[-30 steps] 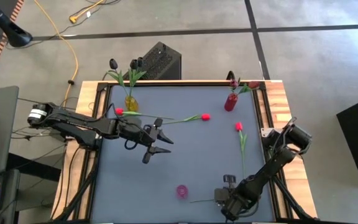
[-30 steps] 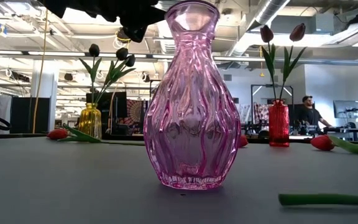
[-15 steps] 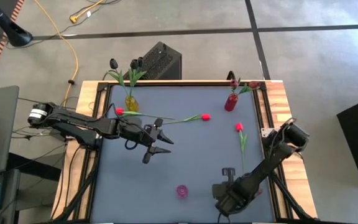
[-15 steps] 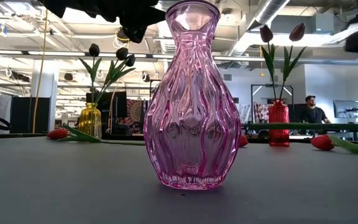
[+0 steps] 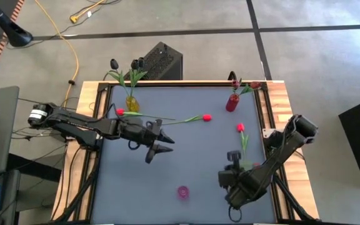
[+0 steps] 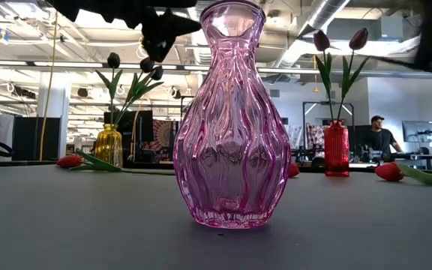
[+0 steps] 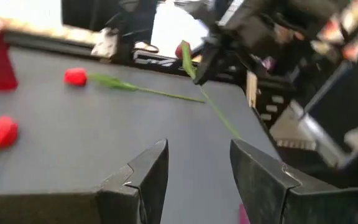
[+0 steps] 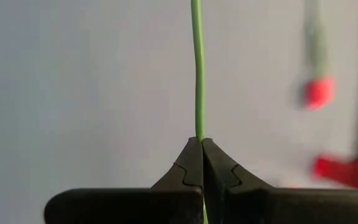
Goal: Sort flowers into vase by color
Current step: Put the purple flower into the red vase
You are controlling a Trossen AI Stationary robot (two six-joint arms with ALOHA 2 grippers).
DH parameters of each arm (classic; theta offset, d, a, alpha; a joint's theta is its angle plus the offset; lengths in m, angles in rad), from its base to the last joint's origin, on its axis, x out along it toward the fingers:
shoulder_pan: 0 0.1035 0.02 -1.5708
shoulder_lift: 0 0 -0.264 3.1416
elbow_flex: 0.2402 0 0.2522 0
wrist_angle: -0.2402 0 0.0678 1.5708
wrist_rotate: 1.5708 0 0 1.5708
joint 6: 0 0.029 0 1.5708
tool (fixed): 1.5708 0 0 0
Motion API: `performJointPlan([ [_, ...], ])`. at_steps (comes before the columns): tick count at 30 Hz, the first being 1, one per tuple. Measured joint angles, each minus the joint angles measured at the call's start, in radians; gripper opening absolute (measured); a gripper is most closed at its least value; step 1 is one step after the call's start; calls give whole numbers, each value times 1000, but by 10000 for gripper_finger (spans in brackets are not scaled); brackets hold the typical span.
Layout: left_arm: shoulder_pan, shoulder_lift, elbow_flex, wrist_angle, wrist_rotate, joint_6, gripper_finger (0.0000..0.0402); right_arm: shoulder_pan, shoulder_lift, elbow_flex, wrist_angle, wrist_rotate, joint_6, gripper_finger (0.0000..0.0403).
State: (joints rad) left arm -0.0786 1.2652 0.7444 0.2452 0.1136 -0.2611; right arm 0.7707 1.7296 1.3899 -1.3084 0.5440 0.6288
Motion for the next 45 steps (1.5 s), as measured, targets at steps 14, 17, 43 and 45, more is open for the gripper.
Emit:
performJointPlan([
  [14,122,165,1,219,174,-567,160,-171,18,0,153,434,-681,17],
  [17,141,210,1,263,177,-591,160,-208,18,0,223,460,-785,17],
  [43,156,333,1,420,329,-647,140,-355,18,0,613,472,-1346,18],
  [45,156,333,1,420,332,-641,126,-355,18,0,613,464,-1346,18],
])
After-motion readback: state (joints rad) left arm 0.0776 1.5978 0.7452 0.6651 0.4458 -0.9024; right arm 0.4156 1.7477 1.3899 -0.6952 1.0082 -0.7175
